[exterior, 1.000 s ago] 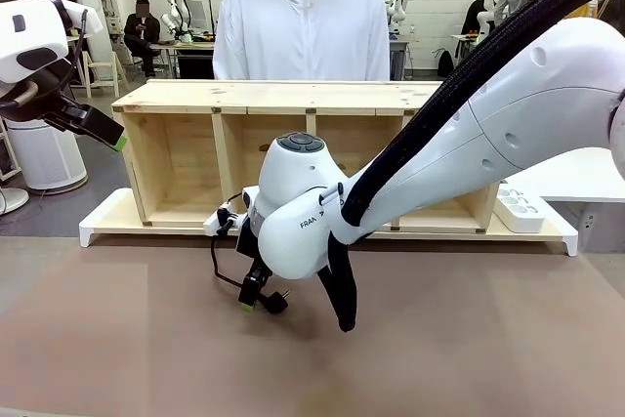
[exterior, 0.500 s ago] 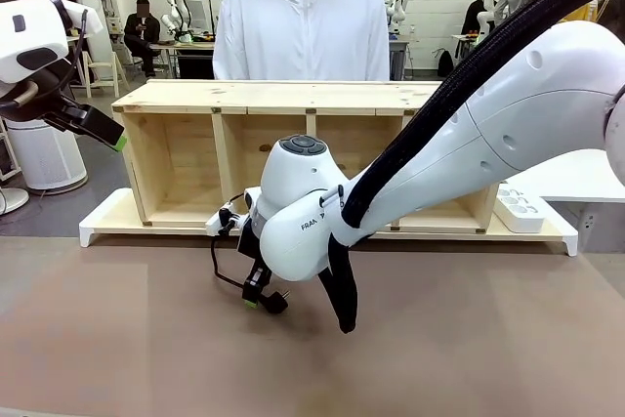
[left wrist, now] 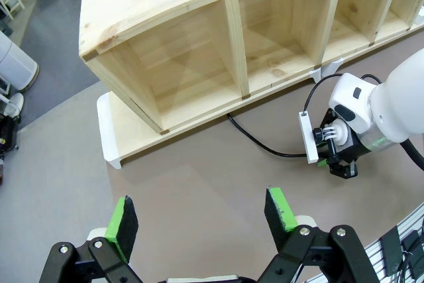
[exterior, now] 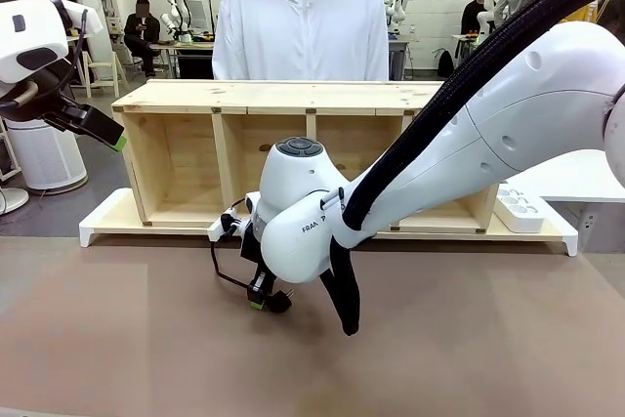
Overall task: Perform cable management.
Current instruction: When the cord part of the Power Cable appears at the lower middle area of the table and stops, grasp the cord part of the Power Cable.
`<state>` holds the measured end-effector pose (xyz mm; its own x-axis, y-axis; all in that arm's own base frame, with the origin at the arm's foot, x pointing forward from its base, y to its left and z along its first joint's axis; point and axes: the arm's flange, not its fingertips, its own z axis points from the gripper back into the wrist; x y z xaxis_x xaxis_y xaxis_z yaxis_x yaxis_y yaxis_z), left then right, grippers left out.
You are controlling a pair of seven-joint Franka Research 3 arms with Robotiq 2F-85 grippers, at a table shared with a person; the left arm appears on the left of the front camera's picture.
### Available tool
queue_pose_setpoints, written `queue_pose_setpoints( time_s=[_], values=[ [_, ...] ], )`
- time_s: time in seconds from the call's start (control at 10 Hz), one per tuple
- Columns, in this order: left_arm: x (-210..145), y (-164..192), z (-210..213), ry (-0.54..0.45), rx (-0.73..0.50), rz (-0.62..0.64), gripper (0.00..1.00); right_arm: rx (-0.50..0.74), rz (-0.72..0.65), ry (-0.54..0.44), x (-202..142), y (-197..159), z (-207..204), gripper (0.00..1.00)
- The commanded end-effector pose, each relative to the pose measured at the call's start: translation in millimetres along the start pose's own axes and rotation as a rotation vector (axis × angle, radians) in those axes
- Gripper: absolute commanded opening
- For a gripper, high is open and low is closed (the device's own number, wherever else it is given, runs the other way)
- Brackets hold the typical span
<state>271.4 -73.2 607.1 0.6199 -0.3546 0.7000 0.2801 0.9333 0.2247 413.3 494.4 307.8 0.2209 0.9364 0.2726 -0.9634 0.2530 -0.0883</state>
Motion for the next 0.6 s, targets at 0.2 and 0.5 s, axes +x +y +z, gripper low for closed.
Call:
queue_pose_setpoints(
  time_s=[0.2, 0.5],
  values=[
    [1.4, 0.9, -1.0, -0.008, 0.007, -0.008, 1.0, -0.035, -0.004, 0.037, 2.5, 2.9, -1.9, 0.08],
    [1.4, 0.9, -1.0, -0.008, 0.007, -0.008, 1.0, -0.024, 0.004, 0.021, 3.7, 3.1, 1.1, 0.0]
  ],
)
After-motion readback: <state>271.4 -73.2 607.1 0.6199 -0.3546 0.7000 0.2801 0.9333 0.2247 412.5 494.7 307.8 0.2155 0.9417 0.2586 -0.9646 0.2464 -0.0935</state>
